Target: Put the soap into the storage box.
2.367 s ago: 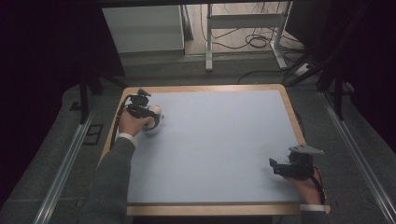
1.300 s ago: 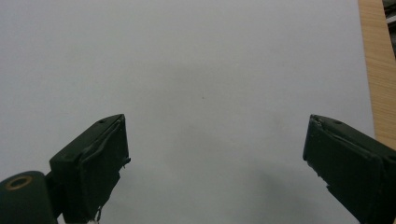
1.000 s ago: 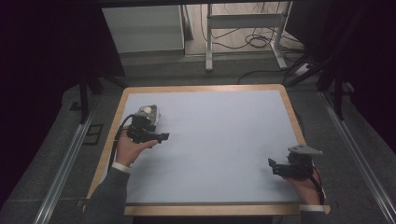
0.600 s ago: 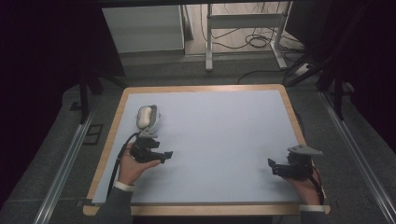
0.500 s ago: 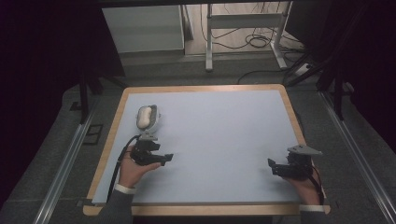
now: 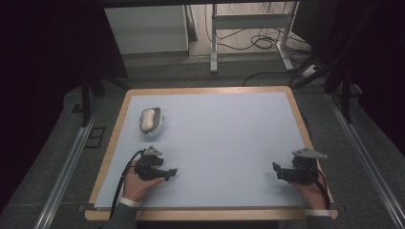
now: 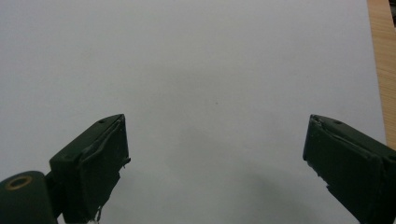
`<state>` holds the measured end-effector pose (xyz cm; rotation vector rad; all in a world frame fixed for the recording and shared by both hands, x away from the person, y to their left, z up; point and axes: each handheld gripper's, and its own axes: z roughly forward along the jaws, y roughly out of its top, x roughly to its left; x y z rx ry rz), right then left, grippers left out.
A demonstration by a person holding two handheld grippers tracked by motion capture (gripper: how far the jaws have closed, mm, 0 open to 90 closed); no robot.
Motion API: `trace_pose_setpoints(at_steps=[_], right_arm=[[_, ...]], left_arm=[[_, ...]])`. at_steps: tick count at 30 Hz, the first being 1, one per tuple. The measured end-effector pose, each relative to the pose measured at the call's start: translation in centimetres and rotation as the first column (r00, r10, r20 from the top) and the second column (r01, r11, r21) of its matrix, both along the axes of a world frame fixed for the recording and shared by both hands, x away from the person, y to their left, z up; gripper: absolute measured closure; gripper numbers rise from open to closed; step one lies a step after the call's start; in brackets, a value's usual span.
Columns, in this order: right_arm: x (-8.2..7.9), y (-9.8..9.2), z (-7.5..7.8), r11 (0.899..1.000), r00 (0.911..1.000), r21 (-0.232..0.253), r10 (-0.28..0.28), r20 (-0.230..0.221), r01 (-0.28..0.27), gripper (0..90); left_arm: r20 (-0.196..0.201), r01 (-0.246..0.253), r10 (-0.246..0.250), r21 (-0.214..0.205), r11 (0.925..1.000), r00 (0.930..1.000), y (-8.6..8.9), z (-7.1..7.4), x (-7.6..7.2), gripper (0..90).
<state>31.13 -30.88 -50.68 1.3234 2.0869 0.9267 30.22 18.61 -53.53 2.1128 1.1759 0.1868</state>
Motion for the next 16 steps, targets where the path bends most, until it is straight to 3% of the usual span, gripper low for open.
trace_pose_setpoints(at_steps=[5, 10, 16], right_arm=[[0.02, 0.17, -0.05, 1.0, 1.0, -0.004, 0.003, 0.003, -0.003, 6.5], [0.05, 0.33, -0.06, 1.0, 1.0, -0.007, 0.007, 0.005, -0.007, 6.5], [-0.05, 0.65, 0.1, 1.0, 0.9998, -0.003, 0.014, 0.015, -0.014, 6.5]], left_arm=[[-0.003, 0.014, -0.014, -0.025, 0.9996, 0.9999, 0.03, 0.08, -0.21, 24.5], [0.002, 0.009, -0.009, -0.005, 0.9999, 1.0, 0.07, 0.05, -0.24, 24.3], [0.011, 0.003, -0.003, -0.013, 0.9999, 0.9999, 0.38, 0.2, -0.3, 24.2]])
